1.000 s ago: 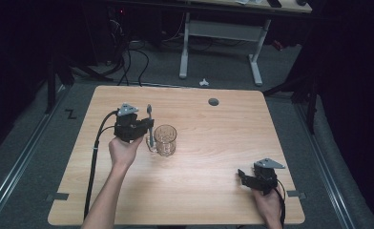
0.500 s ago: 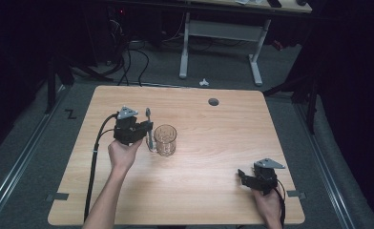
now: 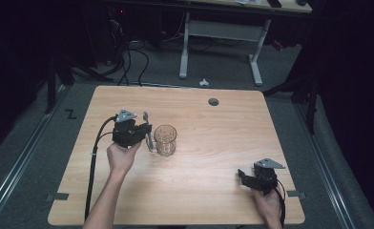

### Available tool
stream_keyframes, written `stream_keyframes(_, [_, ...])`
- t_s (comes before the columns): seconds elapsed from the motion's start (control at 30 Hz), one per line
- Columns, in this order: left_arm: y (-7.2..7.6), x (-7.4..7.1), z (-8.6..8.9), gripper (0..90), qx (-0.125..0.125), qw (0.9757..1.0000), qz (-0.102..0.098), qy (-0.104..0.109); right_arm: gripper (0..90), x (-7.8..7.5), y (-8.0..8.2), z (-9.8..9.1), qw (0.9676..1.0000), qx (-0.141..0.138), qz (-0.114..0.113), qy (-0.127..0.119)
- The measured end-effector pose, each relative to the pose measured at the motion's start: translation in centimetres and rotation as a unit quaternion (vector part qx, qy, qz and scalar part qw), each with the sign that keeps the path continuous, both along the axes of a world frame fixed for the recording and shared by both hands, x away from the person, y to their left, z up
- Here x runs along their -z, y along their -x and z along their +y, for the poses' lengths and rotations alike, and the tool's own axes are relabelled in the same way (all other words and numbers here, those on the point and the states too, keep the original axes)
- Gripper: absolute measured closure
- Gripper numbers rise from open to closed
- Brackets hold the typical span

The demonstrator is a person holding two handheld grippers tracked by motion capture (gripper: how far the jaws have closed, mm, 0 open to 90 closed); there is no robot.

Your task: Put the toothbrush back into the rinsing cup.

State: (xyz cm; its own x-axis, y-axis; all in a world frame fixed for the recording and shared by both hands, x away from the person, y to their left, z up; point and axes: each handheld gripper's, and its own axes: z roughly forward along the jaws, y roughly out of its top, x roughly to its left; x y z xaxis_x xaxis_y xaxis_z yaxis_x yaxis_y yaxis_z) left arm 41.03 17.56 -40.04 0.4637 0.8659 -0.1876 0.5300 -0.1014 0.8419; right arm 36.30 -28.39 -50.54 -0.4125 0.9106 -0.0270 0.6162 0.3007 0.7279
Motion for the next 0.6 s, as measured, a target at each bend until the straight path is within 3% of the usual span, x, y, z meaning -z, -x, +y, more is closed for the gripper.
stream_keyframes(0.2, [0.2,0.1,-0.4,79.4,0.003,0.9999,-0.005,-0.013,27.1,0.0,0.0,0.0,1.0,0.0,0.0,0.0])
stream_keyframes(0.6, [0.3,1.0,-0.4,79.5,0.0,0.9999,-0.004,-0.013,27.1,0.0,0.0,0.0,1.0,0.0,0.0,0.0])
